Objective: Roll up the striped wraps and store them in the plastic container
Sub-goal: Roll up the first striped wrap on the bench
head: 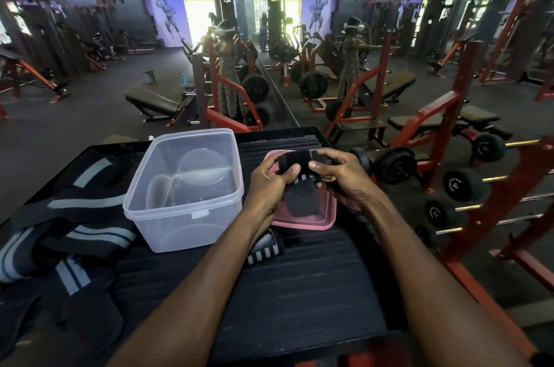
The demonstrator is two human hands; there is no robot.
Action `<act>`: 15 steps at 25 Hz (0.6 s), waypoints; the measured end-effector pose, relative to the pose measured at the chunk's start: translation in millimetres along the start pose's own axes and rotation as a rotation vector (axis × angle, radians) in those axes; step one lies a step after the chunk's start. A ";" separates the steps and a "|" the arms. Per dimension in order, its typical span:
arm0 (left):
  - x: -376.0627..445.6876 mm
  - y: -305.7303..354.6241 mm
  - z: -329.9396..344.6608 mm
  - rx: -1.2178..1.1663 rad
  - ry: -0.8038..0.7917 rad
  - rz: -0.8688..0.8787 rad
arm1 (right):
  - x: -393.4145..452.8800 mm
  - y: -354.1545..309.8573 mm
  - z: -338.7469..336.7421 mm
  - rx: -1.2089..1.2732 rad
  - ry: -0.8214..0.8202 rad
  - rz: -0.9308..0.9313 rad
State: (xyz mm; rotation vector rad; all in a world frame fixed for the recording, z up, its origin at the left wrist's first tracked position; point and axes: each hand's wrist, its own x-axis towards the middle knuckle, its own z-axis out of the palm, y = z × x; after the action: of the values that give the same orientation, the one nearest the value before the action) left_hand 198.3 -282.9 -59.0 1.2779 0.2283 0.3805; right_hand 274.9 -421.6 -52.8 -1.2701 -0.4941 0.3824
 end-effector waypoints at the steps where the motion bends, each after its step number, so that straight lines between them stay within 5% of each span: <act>1: -0.5 1.2 1.1 -0.027 -0.006 -0.016 | 0.8 -0.1 -1.7 0.001 0.002 -0.006; 10: 6.3 -7.8 -1.3 0.090 0.024 0.064 | 5.0 5.5 -1.5 0.067 -0.028 0.099; 15: 6.3 -8.7 3.5 0.043 0.023 0.022 | 2.8 2.4 -0.1 -0.012 0.026 -0.019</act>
State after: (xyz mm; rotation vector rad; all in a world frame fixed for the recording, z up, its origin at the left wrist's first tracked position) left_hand 206.7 -285.5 -66.0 1.3193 0.2438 0.4111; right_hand 277.3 -419.6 -54.7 -1.2795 -0.4866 0.3467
